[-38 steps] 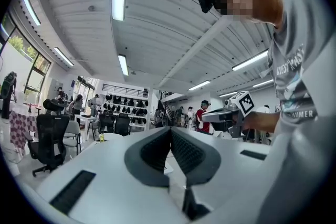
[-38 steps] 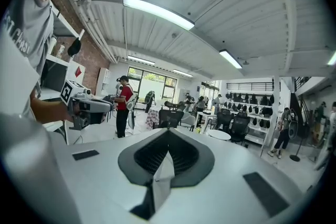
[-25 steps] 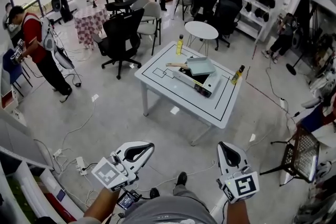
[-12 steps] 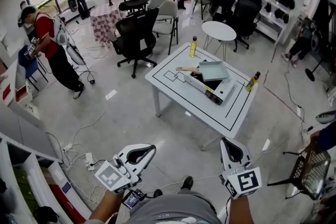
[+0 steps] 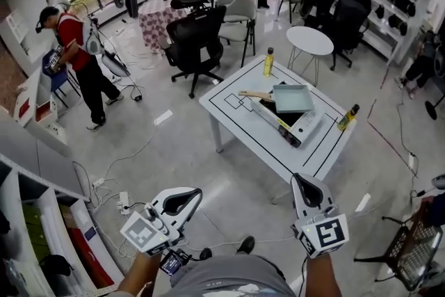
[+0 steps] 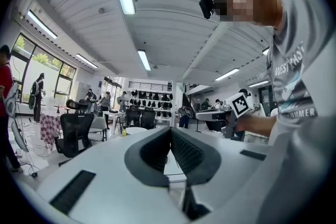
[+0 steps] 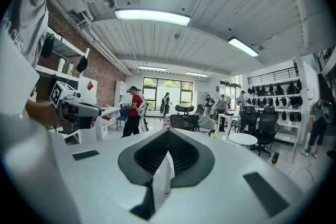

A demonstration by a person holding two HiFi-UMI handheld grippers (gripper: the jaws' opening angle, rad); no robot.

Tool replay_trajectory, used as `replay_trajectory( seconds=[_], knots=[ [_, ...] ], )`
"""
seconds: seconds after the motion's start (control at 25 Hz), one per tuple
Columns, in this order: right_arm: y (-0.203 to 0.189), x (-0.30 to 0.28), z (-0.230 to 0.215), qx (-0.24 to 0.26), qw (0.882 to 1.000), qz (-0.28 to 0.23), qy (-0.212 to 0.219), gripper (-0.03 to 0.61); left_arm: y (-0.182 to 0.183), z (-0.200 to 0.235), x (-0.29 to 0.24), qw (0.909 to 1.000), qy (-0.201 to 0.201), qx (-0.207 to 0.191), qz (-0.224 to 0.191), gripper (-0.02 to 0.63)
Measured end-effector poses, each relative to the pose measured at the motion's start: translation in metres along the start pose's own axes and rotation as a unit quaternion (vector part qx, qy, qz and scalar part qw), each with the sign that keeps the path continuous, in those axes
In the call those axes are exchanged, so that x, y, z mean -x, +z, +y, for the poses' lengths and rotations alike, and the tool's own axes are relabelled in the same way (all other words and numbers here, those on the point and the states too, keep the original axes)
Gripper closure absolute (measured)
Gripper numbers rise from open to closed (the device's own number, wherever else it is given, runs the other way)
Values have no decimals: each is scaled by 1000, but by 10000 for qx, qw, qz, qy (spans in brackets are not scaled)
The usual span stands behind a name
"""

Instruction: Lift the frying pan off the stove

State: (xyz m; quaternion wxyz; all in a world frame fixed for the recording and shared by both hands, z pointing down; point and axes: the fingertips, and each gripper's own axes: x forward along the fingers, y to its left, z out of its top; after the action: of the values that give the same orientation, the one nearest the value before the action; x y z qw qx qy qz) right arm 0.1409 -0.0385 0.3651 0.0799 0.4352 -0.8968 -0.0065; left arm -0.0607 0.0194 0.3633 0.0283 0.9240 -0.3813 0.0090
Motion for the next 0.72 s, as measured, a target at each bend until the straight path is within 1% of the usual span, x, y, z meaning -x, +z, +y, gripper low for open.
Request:
replay_trajectory(
  seconds=[0.2,0.32,0.52,0.72],
  knots=[
    [-14,-5,-29,-89,9997,-40,225,566,-2,-6,-28,9997,200,-106,136,617],
    [-22,-6,-47,-143,9995,-35,269,566,-5,-14,-48,9995,183,-74,253,617],
    [-30,-2,-72,-236,9995,-38,216,566,-4,-25,-76,9994,111,-83,318,617],
    [-35,-6,-81,-259,9995,-41,158,566,-4,-16,-93,9994,4,-129,306,617]
  ],
)
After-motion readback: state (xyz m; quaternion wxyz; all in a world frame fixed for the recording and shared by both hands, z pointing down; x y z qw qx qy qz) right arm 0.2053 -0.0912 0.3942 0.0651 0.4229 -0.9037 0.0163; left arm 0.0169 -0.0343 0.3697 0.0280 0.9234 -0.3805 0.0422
